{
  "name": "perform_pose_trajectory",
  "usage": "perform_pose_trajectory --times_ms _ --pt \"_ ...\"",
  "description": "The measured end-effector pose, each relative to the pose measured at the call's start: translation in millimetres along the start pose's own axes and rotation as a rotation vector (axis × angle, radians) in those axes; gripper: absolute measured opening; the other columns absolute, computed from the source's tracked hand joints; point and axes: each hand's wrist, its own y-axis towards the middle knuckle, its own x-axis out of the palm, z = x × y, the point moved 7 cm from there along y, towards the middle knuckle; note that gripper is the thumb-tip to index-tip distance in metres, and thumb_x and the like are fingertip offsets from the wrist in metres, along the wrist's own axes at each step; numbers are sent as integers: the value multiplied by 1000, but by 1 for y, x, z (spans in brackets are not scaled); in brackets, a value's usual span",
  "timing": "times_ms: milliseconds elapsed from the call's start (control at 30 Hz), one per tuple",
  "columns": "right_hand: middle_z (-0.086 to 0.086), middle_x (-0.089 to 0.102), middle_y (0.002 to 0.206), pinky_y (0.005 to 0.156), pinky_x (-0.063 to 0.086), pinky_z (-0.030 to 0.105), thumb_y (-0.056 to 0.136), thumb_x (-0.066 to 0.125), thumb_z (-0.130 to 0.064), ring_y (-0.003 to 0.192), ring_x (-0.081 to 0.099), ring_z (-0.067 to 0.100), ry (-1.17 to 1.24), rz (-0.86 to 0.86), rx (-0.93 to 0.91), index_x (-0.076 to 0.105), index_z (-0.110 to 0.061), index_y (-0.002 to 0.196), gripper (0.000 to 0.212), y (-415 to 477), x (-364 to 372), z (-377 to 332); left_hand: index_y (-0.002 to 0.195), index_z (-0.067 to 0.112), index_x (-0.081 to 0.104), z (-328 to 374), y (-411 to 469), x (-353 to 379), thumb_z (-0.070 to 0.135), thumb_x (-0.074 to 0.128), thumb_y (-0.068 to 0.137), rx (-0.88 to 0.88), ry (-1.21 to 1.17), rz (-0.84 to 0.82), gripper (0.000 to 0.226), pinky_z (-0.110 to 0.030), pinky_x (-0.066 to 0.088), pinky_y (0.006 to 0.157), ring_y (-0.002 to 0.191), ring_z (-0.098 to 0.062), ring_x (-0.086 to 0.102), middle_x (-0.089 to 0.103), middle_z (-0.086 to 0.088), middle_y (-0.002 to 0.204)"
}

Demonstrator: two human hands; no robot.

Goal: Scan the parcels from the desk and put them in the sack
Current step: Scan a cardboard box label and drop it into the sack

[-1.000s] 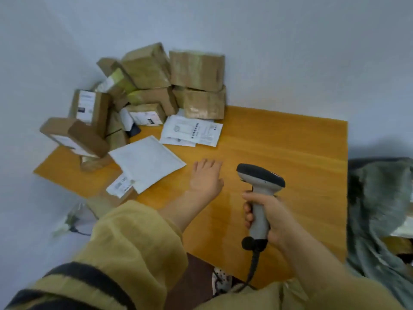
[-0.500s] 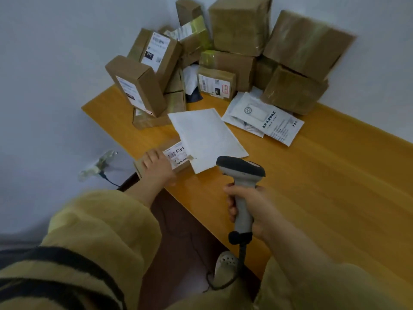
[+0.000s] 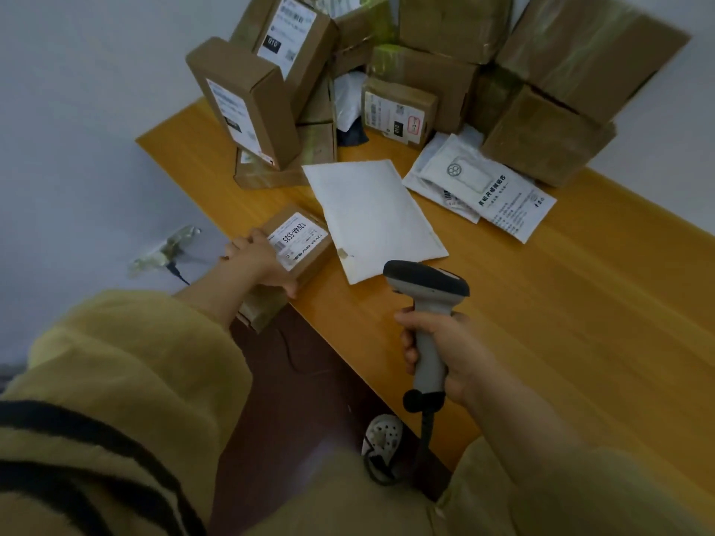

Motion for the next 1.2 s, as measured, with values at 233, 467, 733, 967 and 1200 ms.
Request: perform_pose_trajectory --times_ms 233,467,733,967,1200 --pt "10 60 60 44 45 24 84 66 -5 42 49 15 39 -65 -93 58 -6 76 12 -26 -1 -15 130 12 46 1 -86 -31 42 96 19 128 -993 -450 125 -37 50 81 108 -26 56 58 -8 120" --pt "21 69 94 70 56 38 83 71 -8 83 68 30 268 30 -261 61 -3 103 23 -72 -55 -37 109 14 69 100 -198 -38 36 97 31 646 -1340 -820 86 -39 58 75 92 -24 69 70 -10 105" --pt "11 68 113 81 56 49 76 76 -8 102 66 30 429 157 -455 56 -12 123 52 -132 -137 -44 108 16 73 181 -271 -39 33 91 55 819 -1333 -813 59 -34 58 78 97 -22 69 71 -8 108" --pt "3 68 102 81 54 46 80 74 -8 94 62 23 411 271 -519 61 -19 97 24 -161 -183 -36 136 51 35 202 -299 -46 32 74 80 756 -715 -571 71 -46 54 88 107 -25 65 68 -5 117" --pt "6 68 102 79 58 45 79 75 -4 98 64 24 382 272 -556 61 -12 106 32 -181 -200 -29 148 31 30 221 -315 -67 -6 65 82 743 -566 -405 84 -43 57 83 100 -24 66 65 -14 117"
